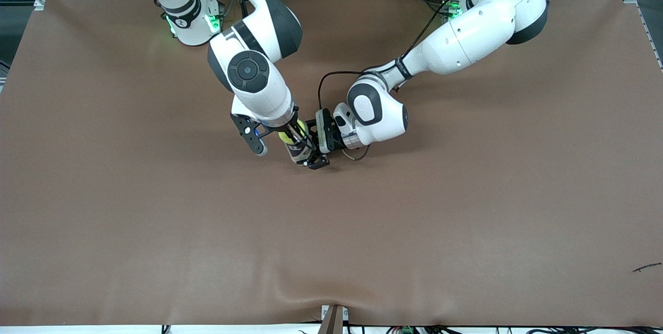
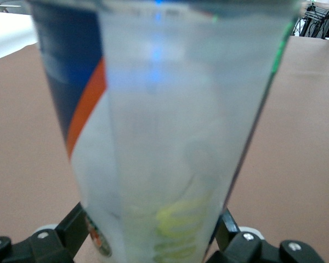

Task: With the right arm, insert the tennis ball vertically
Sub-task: 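Release the second ball into the tube and raise the right gripper, then set the tube upright on the table and open the left gripper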

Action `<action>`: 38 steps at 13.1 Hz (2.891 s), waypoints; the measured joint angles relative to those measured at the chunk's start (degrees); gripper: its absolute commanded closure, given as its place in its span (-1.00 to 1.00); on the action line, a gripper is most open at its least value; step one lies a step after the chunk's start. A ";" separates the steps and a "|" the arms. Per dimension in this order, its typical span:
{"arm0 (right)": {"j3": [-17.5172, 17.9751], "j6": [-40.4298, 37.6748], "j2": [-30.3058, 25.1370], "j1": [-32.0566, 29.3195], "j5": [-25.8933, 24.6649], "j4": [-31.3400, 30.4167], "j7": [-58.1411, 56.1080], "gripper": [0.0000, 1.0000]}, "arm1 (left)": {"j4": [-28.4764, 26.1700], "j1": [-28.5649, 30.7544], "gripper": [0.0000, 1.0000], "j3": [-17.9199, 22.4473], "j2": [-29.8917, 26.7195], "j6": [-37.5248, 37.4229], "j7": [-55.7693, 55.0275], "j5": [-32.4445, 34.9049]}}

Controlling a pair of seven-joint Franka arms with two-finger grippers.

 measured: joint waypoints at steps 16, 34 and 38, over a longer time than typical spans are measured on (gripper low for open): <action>-0.91 -9.07 -2.95 -4.58 -0.13 1.38 -11.05 -1.00 | -0.01 0.32 -1.00 -0.04 -0.17 0.04 -0.95 0.00; -1.44 -21.34 -17.55 -32.28 -4.92 -2.50 -73.75 -1.00 | -15.55 10.27 -1.00 -2.00 -9.90 0.41 -1.97 -0.28; 0.58 -23.07 -20.83 -34.88 -4.92 -3.11 -77.53 -1.00 | -16.02 12.06 -1.00 -1.98 -10.60 -0.97 -1.89 3.79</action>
